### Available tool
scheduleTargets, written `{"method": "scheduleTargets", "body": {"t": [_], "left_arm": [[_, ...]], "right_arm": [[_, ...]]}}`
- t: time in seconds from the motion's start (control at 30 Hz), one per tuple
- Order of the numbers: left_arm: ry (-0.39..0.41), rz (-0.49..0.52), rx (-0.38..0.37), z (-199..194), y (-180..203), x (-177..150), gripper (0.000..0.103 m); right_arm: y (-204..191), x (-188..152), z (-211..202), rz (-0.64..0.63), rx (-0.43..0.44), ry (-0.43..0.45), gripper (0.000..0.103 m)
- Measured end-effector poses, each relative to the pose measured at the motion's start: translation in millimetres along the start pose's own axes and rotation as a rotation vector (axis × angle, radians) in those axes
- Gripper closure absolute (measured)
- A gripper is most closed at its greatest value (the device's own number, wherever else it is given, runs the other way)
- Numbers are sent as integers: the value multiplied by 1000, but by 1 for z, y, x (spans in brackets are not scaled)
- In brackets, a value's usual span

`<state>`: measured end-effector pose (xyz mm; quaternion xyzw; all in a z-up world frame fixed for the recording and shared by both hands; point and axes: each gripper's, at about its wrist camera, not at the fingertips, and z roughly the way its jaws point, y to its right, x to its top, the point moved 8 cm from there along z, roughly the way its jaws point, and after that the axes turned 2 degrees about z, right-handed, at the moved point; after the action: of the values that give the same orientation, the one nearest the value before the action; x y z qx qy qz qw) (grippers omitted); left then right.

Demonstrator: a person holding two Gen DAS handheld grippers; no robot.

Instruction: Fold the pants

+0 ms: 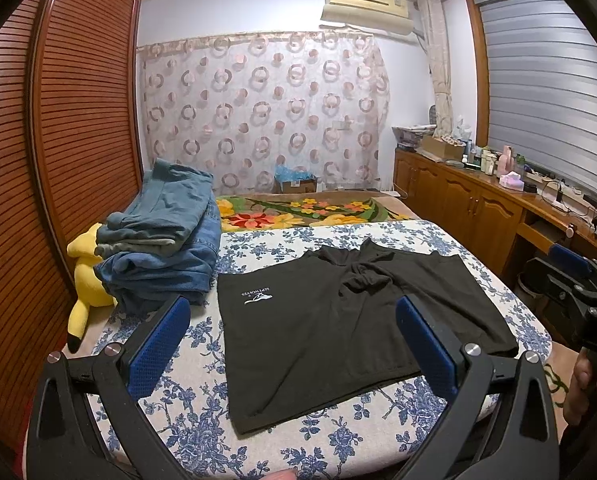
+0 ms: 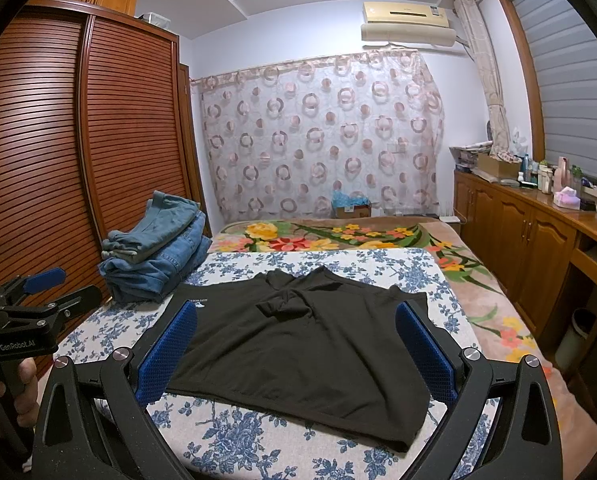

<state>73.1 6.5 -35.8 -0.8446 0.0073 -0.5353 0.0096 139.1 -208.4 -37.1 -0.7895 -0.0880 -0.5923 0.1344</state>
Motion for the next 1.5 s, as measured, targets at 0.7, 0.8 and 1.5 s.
{"method": "scheduleTargets", "body": {"t": [0.7, 0.8, 1.5], "left_arm": [[2, 3, 4, -1, 1, 0, 0], [2, 2, 3, 0, 1, 0, 0], [-101, 18, -47, 31, 14, -22, 0]], "right_arm": [[0, 0, 0, 1, -1, 0, 3], [0, 0, 0, 0, 0, 0, 3], [7, -1, 8, -7, -16, -41, 3]]}}
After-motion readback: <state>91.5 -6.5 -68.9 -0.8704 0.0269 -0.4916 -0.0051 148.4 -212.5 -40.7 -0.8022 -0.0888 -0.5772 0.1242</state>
